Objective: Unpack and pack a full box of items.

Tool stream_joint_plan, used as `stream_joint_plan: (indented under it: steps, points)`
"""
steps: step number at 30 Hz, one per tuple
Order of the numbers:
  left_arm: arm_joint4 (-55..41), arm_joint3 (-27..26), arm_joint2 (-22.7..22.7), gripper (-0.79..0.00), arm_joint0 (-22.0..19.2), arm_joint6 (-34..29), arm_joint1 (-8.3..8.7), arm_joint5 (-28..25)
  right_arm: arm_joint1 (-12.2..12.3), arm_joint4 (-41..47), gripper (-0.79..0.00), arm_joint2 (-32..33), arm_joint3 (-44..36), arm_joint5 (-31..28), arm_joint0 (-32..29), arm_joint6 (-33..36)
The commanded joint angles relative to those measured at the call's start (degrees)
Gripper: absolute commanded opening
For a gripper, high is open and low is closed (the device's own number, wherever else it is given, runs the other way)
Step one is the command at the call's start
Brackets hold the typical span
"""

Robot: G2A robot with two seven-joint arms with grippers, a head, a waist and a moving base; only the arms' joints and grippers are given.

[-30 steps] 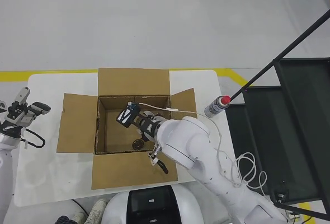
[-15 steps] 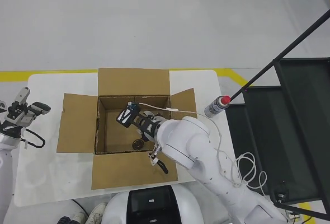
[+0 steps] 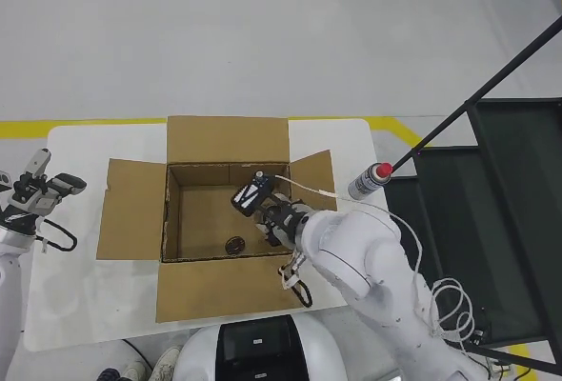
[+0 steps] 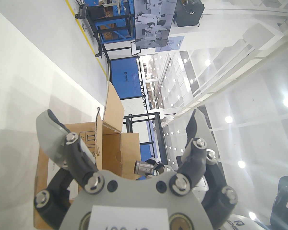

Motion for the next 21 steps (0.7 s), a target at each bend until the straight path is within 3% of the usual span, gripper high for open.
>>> stream_joint_plan:
  steps: [1, 4, 17, 21]
  points:
    - [0.0, 0.0, 0.0, 0.0, 0.0, 0.0, 0.0, 0.0, 1.08, 1.4, -0.785, 3.1, -3.34, -0.53, -2.13, 0.01]
    - [0.0, 0.0, 0.0, 0.0, 0.0, 0.0, 0.0, 0.0, 2.72, 3.69, -0.785, 8.0, -6.75, -0.87, -4.7, 0.01]
    - [0.0, 0.0, 0.0, 0.0, 0.0, 0.0, 0.0, 0.0, 10.88, 17.28, -0.785, 34.95, -6.75, 3.74, -10.95, 0.01]
    - [0.0, 0.0, 0.0, 0.0, 0.0, 0.0, 0.0, 0.0, 13.91, 22.64, -0.785, 39.36, -6.75, 4.02, -15.56, 0.01]
